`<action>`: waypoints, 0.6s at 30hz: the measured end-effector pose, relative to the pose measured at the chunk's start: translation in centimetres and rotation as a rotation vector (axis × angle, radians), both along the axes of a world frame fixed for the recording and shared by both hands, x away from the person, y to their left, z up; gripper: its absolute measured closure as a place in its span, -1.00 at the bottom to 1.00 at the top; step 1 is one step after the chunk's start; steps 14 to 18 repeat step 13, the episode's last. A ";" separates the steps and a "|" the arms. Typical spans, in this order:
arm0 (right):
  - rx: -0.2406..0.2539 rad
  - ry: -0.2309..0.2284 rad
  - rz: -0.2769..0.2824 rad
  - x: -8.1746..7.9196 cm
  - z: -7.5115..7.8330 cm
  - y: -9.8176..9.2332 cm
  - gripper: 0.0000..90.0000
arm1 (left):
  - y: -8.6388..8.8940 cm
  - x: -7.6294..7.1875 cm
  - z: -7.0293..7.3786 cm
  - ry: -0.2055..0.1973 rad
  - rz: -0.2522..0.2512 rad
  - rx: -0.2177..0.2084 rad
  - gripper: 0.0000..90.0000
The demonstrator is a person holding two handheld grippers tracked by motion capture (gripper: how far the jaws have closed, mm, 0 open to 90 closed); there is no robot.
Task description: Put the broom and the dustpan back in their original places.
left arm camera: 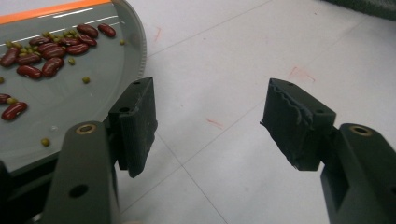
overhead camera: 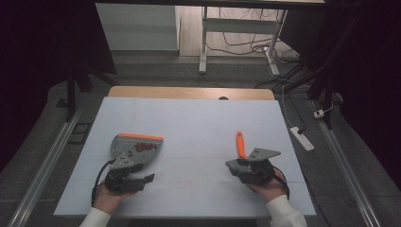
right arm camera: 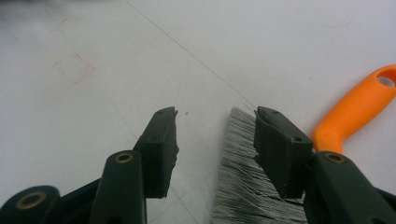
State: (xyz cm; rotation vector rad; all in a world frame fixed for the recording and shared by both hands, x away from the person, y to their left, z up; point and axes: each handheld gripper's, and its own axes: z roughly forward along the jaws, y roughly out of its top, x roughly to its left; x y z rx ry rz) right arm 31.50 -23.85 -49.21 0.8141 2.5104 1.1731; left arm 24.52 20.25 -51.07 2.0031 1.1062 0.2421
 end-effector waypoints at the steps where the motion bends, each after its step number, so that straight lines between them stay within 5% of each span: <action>1: 0.001 -0.002 0.000 0.0 0.0 0.0 0.09 | 0.0 0.0 0.0 0.001 -0.002 -0.002 -0.21; 18: -0.001 -0.022 0.020 -0.4 0.1 0.0 0.08 | 0.0 0.1 -0.1 0.002 -0.006 -0.010 -0.21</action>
